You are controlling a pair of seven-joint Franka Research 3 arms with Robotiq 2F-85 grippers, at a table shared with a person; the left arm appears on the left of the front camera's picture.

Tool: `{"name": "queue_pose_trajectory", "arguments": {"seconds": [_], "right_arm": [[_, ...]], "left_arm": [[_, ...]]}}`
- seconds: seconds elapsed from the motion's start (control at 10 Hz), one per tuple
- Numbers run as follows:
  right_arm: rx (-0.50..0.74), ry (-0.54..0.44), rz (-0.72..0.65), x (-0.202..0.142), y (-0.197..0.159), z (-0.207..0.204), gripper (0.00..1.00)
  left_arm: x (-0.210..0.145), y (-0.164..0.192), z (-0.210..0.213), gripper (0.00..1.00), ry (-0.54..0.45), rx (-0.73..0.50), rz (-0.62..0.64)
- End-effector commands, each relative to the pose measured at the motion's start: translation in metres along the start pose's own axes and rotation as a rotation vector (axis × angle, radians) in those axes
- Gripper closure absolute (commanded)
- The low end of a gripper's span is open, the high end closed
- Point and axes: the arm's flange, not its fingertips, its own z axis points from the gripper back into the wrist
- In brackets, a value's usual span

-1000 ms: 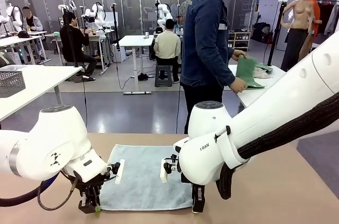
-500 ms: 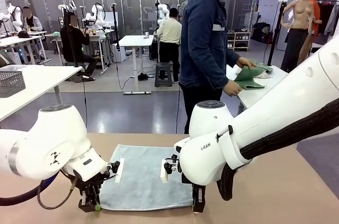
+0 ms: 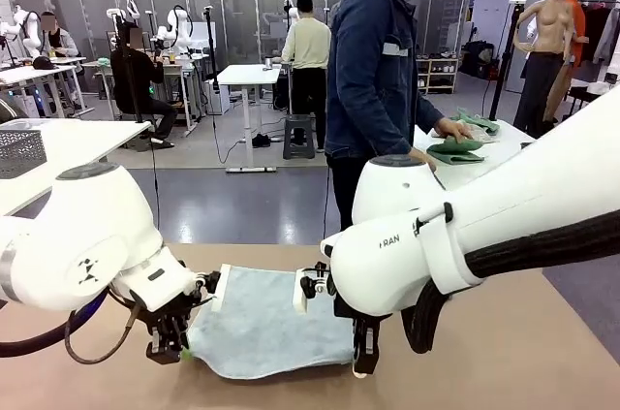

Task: Fold the towels and place them in the basket.
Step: When a person lays out a Towel with hook on the table, fold it in half twice.

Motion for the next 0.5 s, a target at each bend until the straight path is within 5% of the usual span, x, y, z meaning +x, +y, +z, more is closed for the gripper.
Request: {"name": "queue_pose_trajectory", "arguments": {"seconds": [0.0,0.4], "right_arm": [[-0.054,0.014,0.012,-0.005,0.014,0.015,0.95],[-0.128,0.006,0.018,-0.016,0.032,0.036,0.95]], "left_arm": [[-0.021,-0.045,0.018,1.0,-0.055,-0.02,-0.037],[-0.012,-0.08,0.047,1.0,-0.083,0.02,-0.038]]}}
